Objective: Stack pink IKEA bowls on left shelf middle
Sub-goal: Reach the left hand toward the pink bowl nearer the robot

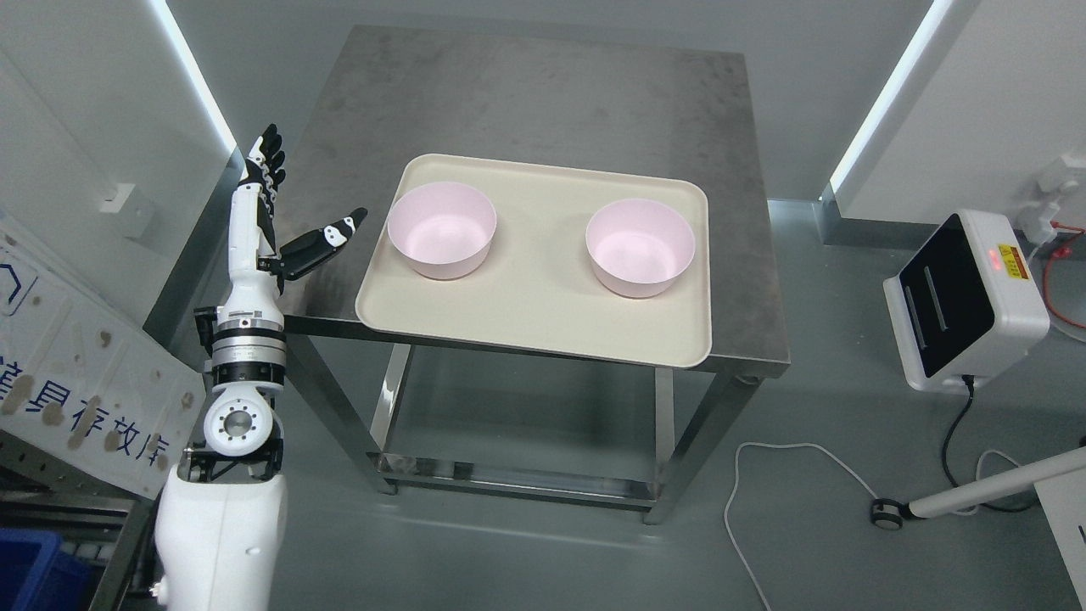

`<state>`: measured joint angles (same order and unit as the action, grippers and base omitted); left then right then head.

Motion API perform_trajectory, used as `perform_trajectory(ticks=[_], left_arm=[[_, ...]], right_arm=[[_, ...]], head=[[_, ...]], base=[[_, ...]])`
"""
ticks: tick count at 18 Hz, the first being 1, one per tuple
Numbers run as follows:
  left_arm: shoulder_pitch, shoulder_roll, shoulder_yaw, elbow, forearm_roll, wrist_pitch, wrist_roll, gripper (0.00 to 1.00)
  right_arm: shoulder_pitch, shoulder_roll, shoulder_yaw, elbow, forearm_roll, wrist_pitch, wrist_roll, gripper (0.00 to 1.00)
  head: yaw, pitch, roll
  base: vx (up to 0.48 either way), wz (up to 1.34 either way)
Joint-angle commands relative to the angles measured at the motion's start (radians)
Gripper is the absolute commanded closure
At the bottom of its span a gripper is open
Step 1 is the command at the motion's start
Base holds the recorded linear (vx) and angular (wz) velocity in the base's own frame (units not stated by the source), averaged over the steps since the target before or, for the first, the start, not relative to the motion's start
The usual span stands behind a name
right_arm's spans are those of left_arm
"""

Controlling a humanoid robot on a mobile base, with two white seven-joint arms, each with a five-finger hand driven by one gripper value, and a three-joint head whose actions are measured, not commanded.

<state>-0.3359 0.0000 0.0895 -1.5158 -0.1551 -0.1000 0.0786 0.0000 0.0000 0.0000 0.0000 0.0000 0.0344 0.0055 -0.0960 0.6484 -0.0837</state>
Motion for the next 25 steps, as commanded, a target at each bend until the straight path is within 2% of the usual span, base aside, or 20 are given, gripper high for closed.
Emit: perform_trajectory(ticks=[1,4,5,7,10,11,14,16,19,21,23,25], left_arm=[[-0.008,0.017,-0.001,0.000,0.000,0.000,-0.020,0.00],[-0.073,0.017,0.012,0.006,-0.003,0.011,-0.023,0.00],[-0.113,0.052,0.012,0.026,-0.003,0.022,-0.039,0.00],[-0.191,0.147,0.003,0.072,-0.001,0.029,-0.144,0.00],[-0.262,0.309,-0.033,0.161,-0.007,0.029,-0.508,0.00],[-0.284,0.358,-0.065,0.177,-0.009,0.029,-0.578,0.00],[-0.360,0.483,-0.207,0.230,-0.061,0.031,-0.618,0.00],[-0.406,0.497,-0.264,0.258,-0.086,0.033,-0.657,0.00],[-0.466,0.474,-0.355,0.318,-0.170,0.033,-0.721,0.01],[-0.508,0.436,-0.422,0.354,-0.208,0.054,-0.729,0.02],[-0.529,0.388,-0.447,0.388,-0.225,0.115,-0.744,0.02],[-0.543,0.353,-0.470,0.425,-0.231,0.128,-0.796,0.02]], right_arm=[[0.029,-0.017,-0.011,-0.034,0.000,-0.001,0.001,0.00],[0.029,-0.017,-0.011,-0.034,0.000,-0.001,0.001,0.00],[0.029,-0.017,-0.011,-0.034,0.000,-0.001,0.001,0.00],[0.029,-0.017,-0.011,-0.034,0.000,0.001,0.001,0.00],[0.029,-0.017,-0.011,-0.034,0.000,-0.001,0.001,0.00],[0.029,-0.017,-0.011,-0.034,0.000,-0.001,0.001,0.00],[0.029,-0.017,-0.011,-0.034,0.000,0.001,0.001,0.00],[0.029,-0.017,-0.011,-0.034,0.000,0.001,0.001,0.00],[0.029,-0.017,-0.011,-0.034,0.000,-0.001,0.001,0.00],[0.029,-0.017,-0.012,-0.034,0.000,0.001,0.001,0.00],[0.029,-0.017,-0.011,-0.034,0.000,0.001,0.001,0.00],[0.029,-0.017,-0.011,-0.034,0.000,0.001,0.001,0.00]], head=[[0.0000,0.000,0.000],[0.0000,0.000,0.000],[0.0000,0.000,0.000],[0.0000,0.000,0.000],[0.0000,0.000,0.000],[0.0000,0.000,0.000],[0.0000,0.000,0.000],[0.0000,0.000,0.000],[0.0000,0.000,0.000],[0.0000,0.000,0.000],[0.0000,0.000,0.000],[0.0000,0.000,0.000]], base=[[0.000,0.00],[0.000,0.00],[0.000,0.00],[0.000,0.00],[0.000,0.00],[0.000,0.00],[0.000,0.00],[0.000,0.00],[0.000,0.00],[0.000,0.00],[0.000,0.00],[0.000,0.00]])
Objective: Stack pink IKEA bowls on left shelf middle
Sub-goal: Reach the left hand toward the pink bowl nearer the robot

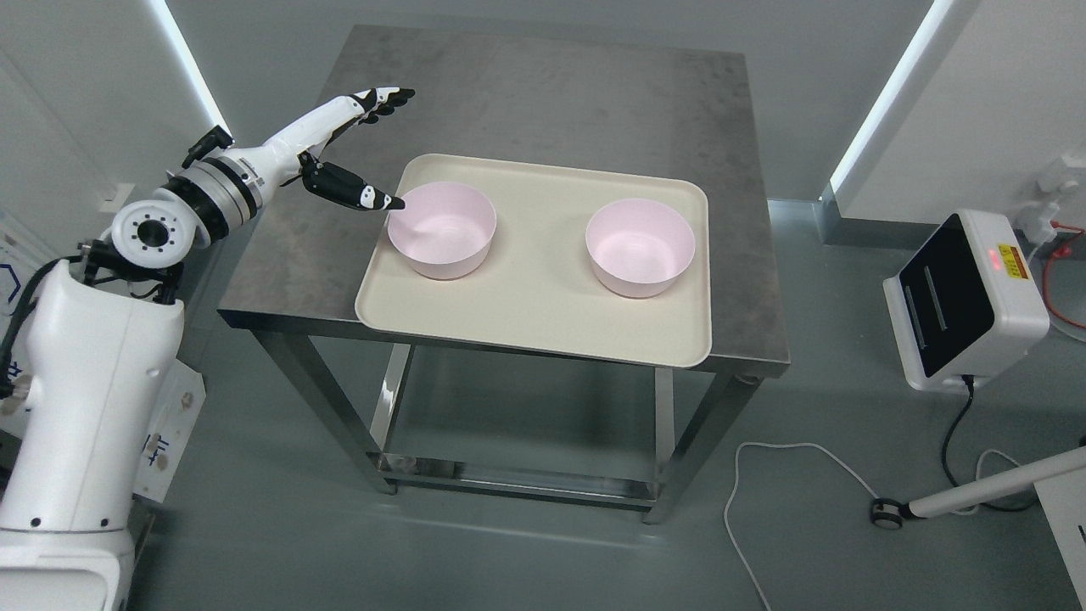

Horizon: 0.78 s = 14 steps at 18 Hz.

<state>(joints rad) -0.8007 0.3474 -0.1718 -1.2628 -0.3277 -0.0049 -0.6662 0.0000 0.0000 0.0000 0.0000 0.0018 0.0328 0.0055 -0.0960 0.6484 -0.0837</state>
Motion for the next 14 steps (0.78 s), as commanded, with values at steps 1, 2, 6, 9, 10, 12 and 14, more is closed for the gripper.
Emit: perform_trajectory(ticks=[1,2,6,9,10,12,14], left_arm=[[-0.081,-0.010,-0.218,0.192,-0.071,0.039,-0.070,0.02],[-0.081,-0.028,-0.216,0.213,-0.089,0.046,-0.075,0.02],[-0.095,-0.064,-0.207,0.223,-0.108,0.077,-0.075,0.04],[-0.109,-0.074,-0.201,0.223,-0.108,0.077,-0.075,0.09],[-0.114,-0.087,-0.195,0.223,-0.106,0.077,-0.073,0.12],[-0.114,-0.123,-0.152,0.223,-0.105,0.077,-0.073,0.20],[-0.114,-0.157,-0.123,0.223,-0.105,0.077,-0.075,0.27]], right_arm=[[0.029,-0.017,-0.012,-0.034,-0.002,0.001,0.001,0.00],[0.029,-0.017,-0.011,-0.034,-0.002,0.002,0.001,0.00],[0.029,-0.017,-0.011,-0.034,-0.002,0.003,0.001,0.00],[0.029,-0.017,-0.011,-0.034,-0.002,0.002,0.001,0.00],[0.029,-0.017,-0.011,-0.034,-0.002,0.003,0.001,0.00],[0.029,-0.017,-0.011,-0.034,-0.002,0.003,0.001,0.00],[0.029,-0.017,-0.012,-0.034,-0.002,0.003,0.001,0.00]], head=[[0.0000,0.000,0.000],[0.0000,0.000,0.000],[0.0000,0.000,0.000],[0.0000,0.000,0.000],[0.0000,0.000,0.000],[0.0000,0.000,0.000],[0.0000,0.000,0.000]], base=[[0.000,0.00],[0.000,0.00],[0.000,0.00],[0.000,0.00],[0.000,0.00],[0.000,0.00],[0.000,0.00]])
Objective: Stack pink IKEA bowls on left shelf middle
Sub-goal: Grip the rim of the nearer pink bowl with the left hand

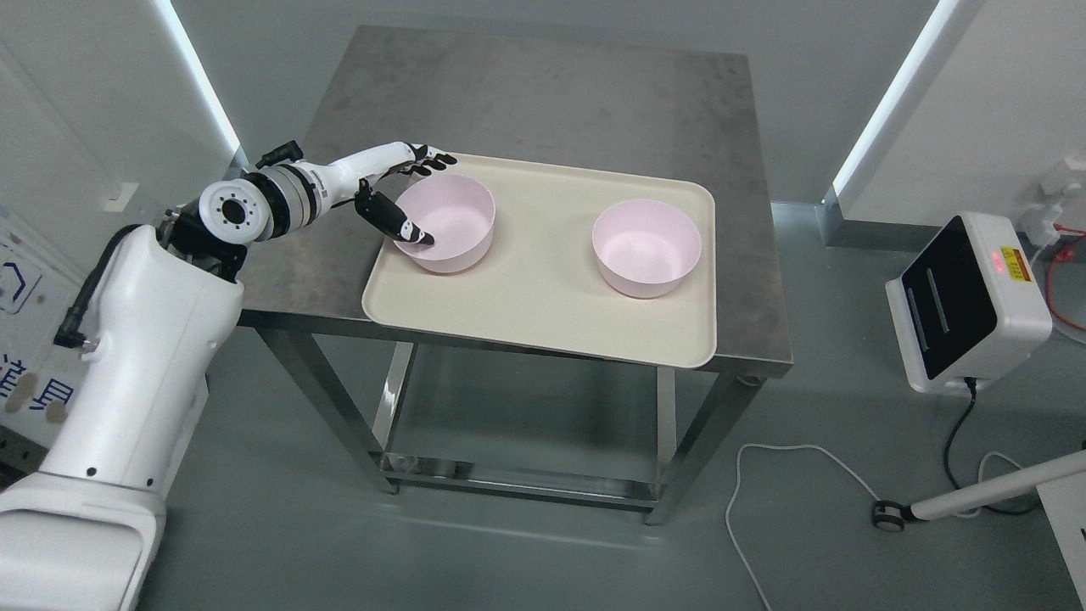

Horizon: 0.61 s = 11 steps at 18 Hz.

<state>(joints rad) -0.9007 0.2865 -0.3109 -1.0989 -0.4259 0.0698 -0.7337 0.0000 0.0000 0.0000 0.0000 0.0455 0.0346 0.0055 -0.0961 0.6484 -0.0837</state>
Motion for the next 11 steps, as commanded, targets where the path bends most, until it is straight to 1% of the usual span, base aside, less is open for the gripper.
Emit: perform_trajectory(ticks=[1,4,6,9,11], left_arm=[[-0.014,-0.110,0.021,0.059,-0.007,0.002,-0.007,0.29],[-0.030,-0.127,0.038,0.059,-0.007,0.002,-0.007,0.32],[-0.032,-0.127,0.058,0.059,-0.007,0.002,-0.007,0.39],[-0.030,-0.127,0.059,0.059,-0.008,0.001,-0.006,0.41],[-0.032,-0.125,0.059,0.059,-0.008,-0.001,-0.004,0.47]], right_arm=[[0.029,-0.017,-0.012,-0.034,-0.045,-0.001,0.001,0.00],[0.029,-0.017,-0.012,-0.034,-0.045,-0.001,0.001,0.00],[0.029,-0.017,-0.012,-0.034,-0.045,-0.001,0.001,0.00],[0.029,-0.017,-0.011,-0.034,-0.045,-0.001,0.001,0.00],[0.029,-0.017,-0.011,-0.034,-0.045,0.001,0.001,0.00]], head=[[0.0000,0.000,0.000],[0.0000,0.000,0.000],[0.0000,0.000,0.000],[0.0000,0.000,0.000],[0.0000,0.000,0.000]], base=[[0.000,0.00],[0.000,0.00],[0.000,0.00],[0.000,0.00],[0.000,0.00]])
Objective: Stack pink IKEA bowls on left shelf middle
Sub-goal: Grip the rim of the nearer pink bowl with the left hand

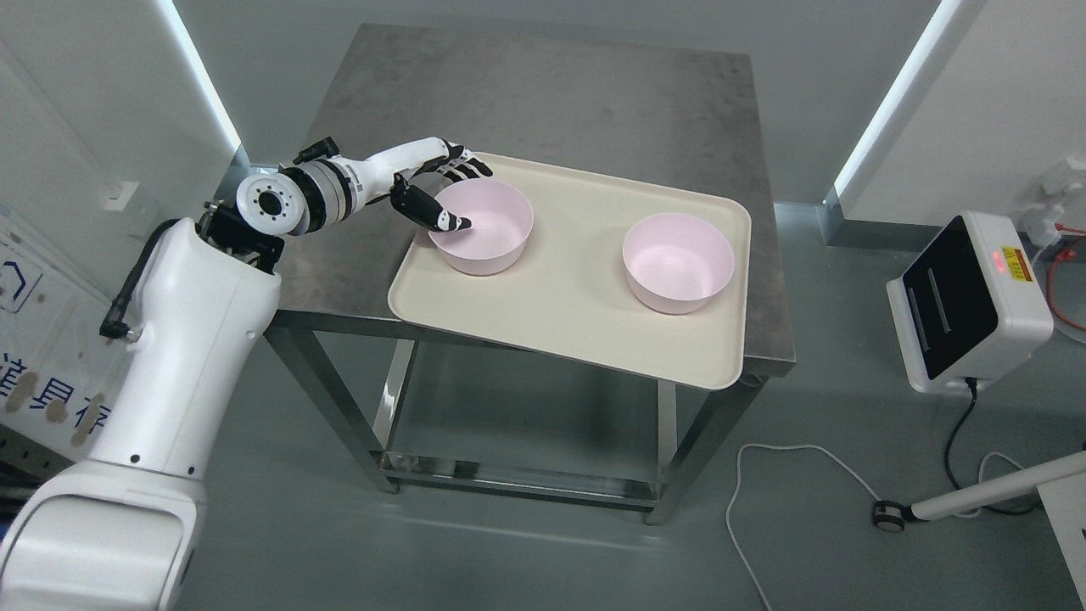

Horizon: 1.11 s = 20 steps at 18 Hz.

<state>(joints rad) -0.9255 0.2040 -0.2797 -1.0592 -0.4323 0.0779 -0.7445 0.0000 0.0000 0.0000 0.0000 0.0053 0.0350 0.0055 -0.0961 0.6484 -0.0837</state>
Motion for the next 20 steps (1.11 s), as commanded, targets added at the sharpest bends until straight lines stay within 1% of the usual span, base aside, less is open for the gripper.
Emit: perform_trajectory(ticks=[1,4,7,10,11,15,20], left_arm=[[-0.007,-0.041,0.025,0.019,-0.003,-0.012,0.010,0.51],[-0.006,-0.038,0.024,0.019,-0.017,-0.018,0.013,0.61],[-0.003,-0.038,0.023,0.019,-0.029,-0.021,0.014,0.67],[0.002,-0.035,0.030,0.031,-0.031,-0.072,0.030,0.81],[0.007,-0.035,0.037,0.035,-0.031,-0.087,0.030,0.84],[0.024,-0.035,0.054,0.035,-0.031,-0.108,0.030,0.91],[0.030,-0.044,0.109,0.032,-0.028,-0.122,0.028,0.99]], right_arm=[[0.029,-0.017,-0.011,-0.034,-0.005,-0.001,0.001,0.00],[0.029,-0.017,-0.011,-0.034,-0.005,-0.001,0.001,0.00],[0.029,-0.017,-0.011,-0.034,-0.005,0.000,0.001,0.00],[0.029,-0.017,-0.011,-0.034,-0.005,0.000,0.001,0.00],[0.029,-0.017,-0.011,-0.034,-0.005,-0.001,0.001,0.00],[0.029,-0.017,-0.011,-0.034,-0.005,-0.001,0.001,0.00],[0.029,-0.017,-0.011,-0.034,-0.005,-0.001,0.001,0.00]], head=[[0.0000,0.000,0.000],[0.0000,0.000,0.000],[0.0000,0.000,0.000],[0.0000,0.000,0.000],[0.0000,0.000,0.000],[0.0000,0.000,0.000],[0.0000,0.000,0.000]], base=[[0.000,0.00],[0.000,0.00],[0.000,0.00],[0.000,0.00],[0.000,0.00],[0.000,0.00],[0.000,0.00]])
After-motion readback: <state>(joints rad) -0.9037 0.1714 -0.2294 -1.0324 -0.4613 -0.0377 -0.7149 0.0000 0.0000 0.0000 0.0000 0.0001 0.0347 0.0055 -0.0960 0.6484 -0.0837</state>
